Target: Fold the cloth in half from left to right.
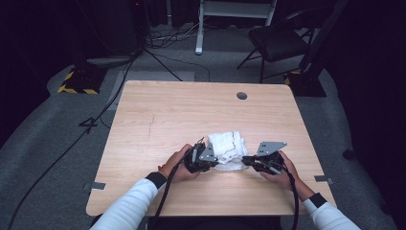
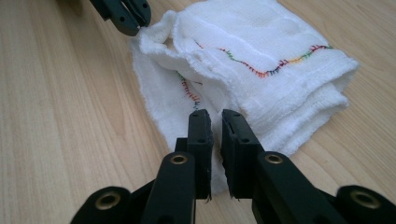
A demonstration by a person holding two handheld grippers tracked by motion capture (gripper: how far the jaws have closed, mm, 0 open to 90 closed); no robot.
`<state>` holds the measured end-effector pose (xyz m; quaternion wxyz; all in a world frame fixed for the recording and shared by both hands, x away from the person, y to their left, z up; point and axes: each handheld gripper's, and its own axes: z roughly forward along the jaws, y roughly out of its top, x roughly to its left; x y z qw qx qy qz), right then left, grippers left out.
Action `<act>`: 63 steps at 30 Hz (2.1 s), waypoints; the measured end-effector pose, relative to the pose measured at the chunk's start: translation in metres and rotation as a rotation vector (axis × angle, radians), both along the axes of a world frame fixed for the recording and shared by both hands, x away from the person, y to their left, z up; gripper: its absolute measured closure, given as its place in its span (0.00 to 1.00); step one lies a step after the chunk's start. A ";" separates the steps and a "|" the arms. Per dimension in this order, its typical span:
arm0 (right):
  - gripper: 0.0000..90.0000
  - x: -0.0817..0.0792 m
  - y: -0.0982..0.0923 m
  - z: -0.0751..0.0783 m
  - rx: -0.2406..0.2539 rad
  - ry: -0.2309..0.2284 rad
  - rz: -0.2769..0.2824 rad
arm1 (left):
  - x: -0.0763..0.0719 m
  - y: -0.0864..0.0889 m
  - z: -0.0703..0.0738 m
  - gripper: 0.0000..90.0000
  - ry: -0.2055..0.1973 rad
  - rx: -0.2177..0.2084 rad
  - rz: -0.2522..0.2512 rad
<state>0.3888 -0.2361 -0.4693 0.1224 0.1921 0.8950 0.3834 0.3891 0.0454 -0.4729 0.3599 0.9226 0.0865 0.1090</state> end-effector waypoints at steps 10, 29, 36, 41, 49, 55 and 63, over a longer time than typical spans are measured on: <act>0.56 0.007 0.002 0.001 -0.001 -0.030 -0.054 | 0.004 -0.002 -0.002 0.65 0.022 -0.033 0.052; 0.93 0.022 0.012 0.001 -0.051 -0.058 -0.007 | 0.011 0.005 0.007 0.98 0.003 -0.053 0.056; 0.93 0.004 0.010 0.015 -0.033 -0.080 0.037 | 0.008 0.004 0.007 0.86 0.037 -0.068 0.040; 0.93 -0.008 0.010 0.013 -0.048 -0.069 0.058 | 0.007 -0.001 0.002 0.72 0.053 -0.035 0.034; 0.93 -0.011 0.006 -0.005 -0.078 -0.026 0.043 | 0.007 -0.003 -0.009 0.97 0.073 0.028 0.010; 0.89 -0.011 0.005 -0.012 -0.081 -0.004 0.036 | 0.003 0.002 -0.009 0.98 0.081 0.029 -0.001; 0.86 -0.016 -0.005 -0.013 -0.066 0.004 0.027 | -0.006 0.016 -0.009 0.98 0.093 0.014 0.009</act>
